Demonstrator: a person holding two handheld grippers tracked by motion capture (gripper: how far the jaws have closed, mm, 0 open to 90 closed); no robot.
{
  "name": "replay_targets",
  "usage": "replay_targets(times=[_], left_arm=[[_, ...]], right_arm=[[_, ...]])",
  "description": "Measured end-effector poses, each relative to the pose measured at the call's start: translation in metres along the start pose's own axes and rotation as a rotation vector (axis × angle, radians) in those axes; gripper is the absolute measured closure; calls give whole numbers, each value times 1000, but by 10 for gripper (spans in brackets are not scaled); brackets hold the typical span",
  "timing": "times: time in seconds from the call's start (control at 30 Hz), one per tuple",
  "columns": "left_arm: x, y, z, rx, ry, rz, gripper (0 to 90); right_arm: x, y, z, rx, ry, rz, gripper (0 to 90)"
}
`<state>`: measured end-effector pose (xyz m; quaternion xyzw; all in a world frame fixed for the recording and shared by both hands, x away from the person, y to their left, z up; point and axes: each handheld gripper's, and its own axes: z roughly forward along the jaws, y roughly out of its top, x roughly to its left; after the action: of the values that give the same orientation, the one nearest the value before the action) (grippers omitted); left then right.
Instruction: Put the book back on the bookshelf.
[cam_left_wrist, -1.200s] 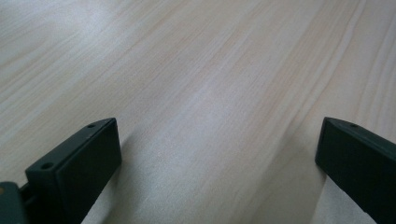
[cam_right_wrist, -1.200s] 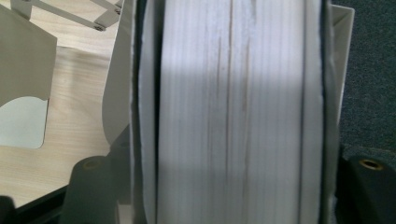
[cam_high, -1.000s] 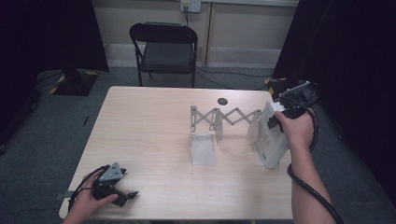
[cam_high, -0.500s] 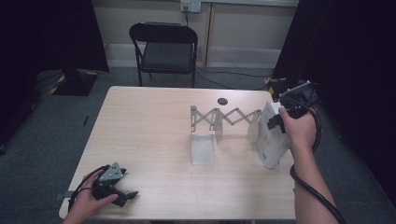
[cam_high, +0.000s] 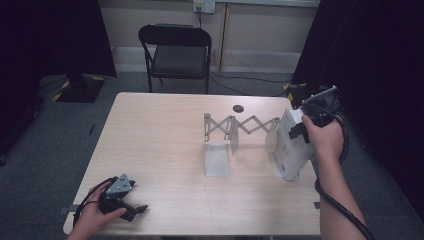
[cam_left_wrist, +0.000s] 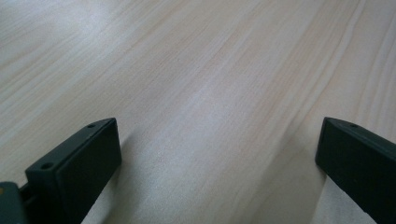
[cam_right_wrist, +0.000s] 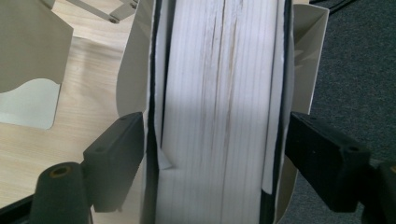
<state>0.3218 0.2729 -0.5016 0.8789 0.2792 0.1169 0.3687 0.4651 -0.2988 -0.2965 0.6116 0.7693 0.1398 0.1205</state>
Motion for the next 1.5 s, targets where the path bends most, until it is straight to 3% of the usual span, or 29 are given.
replay_targets(times=[0.6,1.07,1.5], left_arm=[[0,0,0,-4,-4,-4,0],[0,0,0,-1,-5,-4,0],[0,0,1,-1,-8,-8,0]], right_arm=[[2,-7,-22,-32,13,-13,210],[0,-18,-29,-8,33,-29,211],[5,-27,-41,-25,59,-65,212]])
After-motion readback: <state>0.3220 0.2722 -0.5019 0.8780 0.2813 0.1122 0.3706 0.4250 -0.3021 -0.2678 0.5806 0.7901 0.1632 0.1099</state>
